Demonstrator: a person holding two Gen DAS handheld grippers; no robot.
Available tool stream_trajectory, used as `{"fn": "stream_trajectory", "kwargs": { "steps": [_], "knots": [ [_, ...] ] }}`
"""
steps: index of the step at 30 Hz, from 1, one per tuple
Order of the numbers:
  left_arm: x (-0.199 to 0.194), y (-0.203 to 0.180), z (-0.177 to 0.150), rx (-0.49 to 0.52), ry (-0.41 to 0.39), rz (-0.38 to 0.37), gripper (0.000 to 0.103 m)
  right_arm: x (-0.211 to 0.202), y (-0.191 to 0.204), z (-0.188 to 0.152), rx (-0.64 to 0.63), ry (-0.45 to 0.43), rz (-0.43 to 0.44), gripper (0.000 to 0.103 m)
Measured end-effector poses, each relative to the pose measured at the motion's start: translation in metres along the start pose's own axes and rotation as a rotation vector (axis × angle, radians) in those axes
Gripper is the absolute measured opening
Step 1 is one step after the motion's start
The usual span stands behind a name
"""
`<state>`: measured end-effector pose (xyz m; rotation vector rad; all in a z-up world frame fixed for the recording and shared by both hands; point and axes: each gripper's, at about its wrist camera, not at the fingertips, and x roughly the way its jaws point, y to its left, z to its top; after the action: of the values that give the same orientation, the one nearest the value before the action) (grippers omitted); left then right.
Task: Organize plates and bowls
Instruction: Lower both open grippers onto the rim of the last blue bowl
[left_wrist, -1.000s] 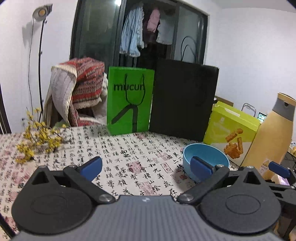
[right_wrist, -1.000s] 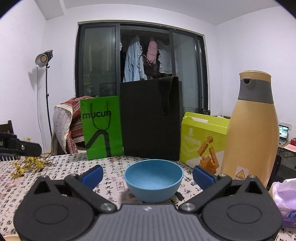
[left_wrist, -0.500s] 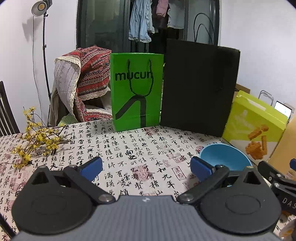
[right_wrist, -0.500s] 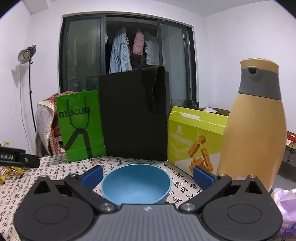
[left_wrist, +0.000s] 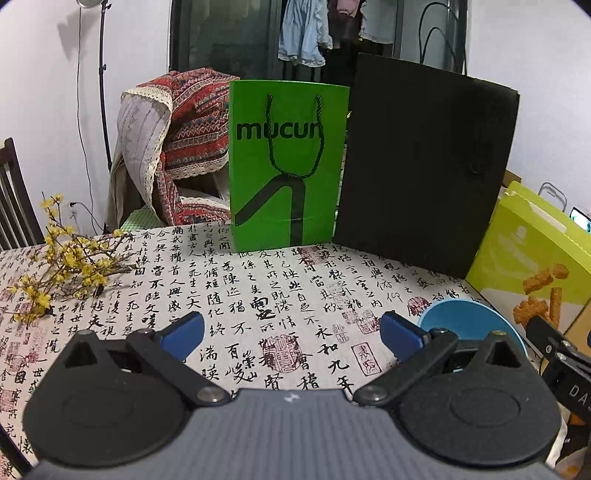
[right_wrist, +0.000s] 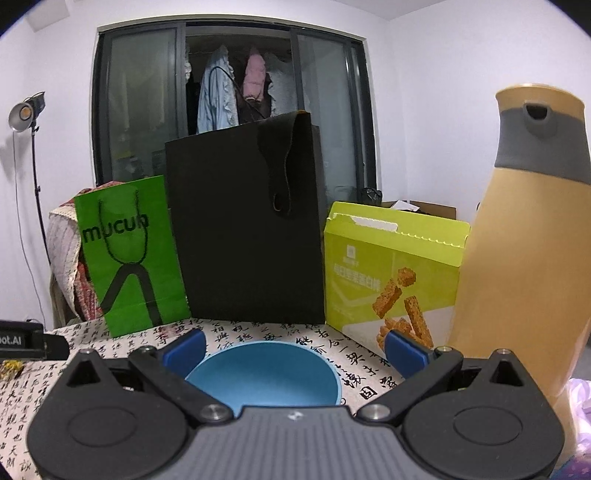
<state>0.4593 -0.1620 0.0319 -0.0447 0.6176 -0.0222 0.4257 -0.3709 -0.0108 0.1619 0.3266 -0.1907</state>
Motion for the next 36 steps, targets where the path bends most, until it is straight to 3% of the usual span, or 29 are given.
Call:
{"fn": "stream_trajectory", "kwargs": {
  "steps": [7, 17, 25, 32, 36],
  "knots": [
    [0.011, -0.010, -0.003, 0.009, 0.010, -0.002, 0.103, 0.019, -0.010, -0.010, 0.059, 0.037, 0.052, 0.103],
    [0.030, -0.037, -0.011, 0.013, 0.041, -0.004, 0.103, 0.022, -0.017, -0.017, 0.026, 0.037, 0.005, 0.097],
    [0.049, -0.062, -0.021, 0.048, 0.047, 0.008, 0.103, 0.044, -0.027, -0.027, 0.032, 0.132, -0.043, 0.074],
    [0.064, -0.080, -0.026, 0.076, 0.049, -0.016, 0.103, 0.055, -0.027, -0.033, 0.020, 0.158, -0.047, 0.072],
    [0.072, -0.089, -0.029, 0.088, 0.056, -0.005, 0.100, 0.064, -0.024, -0.037, 0.011, 0.181, -0.055, 0.057]
  ]
}}
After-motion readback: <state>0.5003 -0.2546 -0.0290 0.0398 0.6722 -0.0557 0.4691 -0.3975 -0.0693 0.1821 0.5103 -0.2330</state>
